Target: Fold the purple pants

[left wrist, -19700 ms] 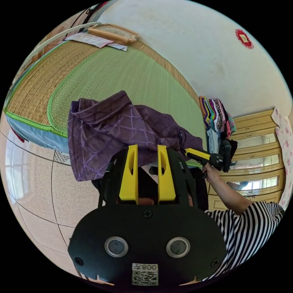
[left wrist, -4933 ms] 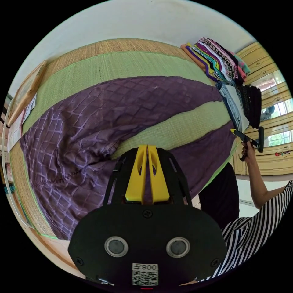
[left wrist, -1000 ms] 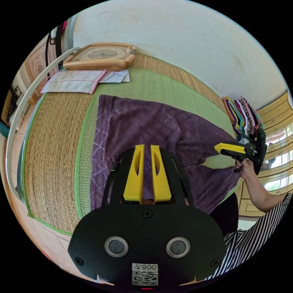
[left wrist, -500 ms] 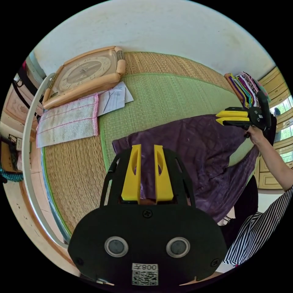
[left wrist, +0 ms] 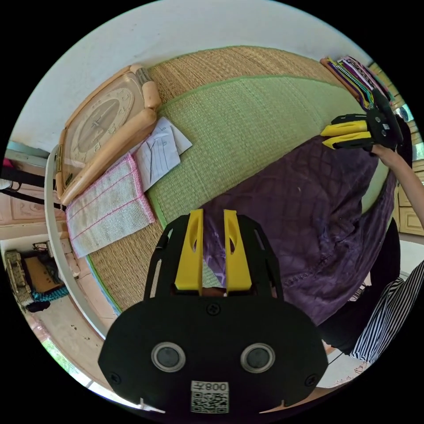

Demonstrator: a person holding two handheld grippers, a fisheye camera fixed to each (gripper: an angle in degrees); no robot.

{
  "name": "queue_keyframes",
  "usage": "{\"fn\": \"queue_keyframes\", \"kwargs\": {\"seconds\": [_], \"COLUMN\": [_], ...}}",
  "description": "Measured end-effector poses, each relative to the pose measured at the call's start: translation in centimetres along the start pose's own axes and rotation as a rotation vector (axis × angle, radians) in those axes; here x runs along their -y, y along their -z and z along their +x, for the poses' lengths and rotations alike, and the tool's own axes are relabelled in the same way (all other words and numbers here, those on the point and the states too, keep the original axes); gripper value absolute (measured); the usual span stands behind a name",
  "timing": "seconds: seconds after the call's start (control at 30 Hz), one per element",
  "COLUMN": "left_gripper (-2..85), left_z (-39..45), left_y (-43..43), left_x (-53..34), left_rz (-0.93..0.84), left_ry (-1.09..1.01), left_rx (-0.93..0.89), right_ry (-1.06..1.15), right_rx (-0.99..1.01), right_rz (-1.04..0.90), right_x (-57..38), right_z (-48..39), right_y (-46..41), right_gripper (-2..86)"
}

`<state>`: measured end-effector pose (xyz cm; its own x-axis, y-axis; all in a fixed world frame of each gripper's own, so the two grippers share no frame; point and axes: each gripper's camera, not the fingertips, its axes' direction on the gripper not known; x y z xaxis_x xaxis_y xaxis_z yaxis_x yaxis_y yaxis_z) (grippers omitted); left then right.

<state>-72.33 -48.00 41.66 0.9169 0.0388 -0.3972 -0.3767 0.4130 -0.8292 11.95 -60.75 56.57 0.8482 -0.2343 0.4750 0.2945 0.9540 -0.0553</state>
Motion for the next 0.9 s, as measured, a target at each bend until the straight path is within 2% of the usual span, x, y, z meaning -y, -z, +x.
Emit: {"fn": "queue_keyframes", "kwargs": {"seconds": [0.4, 0.57, 0.7, 0.8, 0.9], "left_gripper": [8.6, 8.3, 8.6, 9.0, 8.7], "left_z": [-1.6, -2.5, -2.4, -2.0, -2.1], "left_y": [4.6, 7.2, 6.9, 5.4, 5.8], "left_x": [0.0, -0.3, 1.0, 1.8, 1.5], "left_rz": [-0.033, 0.047, -0.011, -0.118, -0.077], "left_ry": [-0.037, 0.002, -0.002, -0.005, 0.036], "left_rx": [-0.031, -0.052, -0.029, -0.04, -0.082], "right_ry": [0.005, -0.002, 0.001, -0.007, -0.018], "right_rx": [0.015, 0.02, 0.013, 0.024, 0.033], "right_rz": [0.018, 0.028, 0.027, 0.029, 0.04], "right_x": [1.8, 2.3, 2.6, 2.7, 2.6], "right_z": [1.2, 1.7, 1.9, 2.3, 2.6], "right_y": [-4.4, -5.8, -6.5, -7.0, -7.4], "right_gripper": [7.0, 6.8, 6.6, 6.5, 6.2]}}
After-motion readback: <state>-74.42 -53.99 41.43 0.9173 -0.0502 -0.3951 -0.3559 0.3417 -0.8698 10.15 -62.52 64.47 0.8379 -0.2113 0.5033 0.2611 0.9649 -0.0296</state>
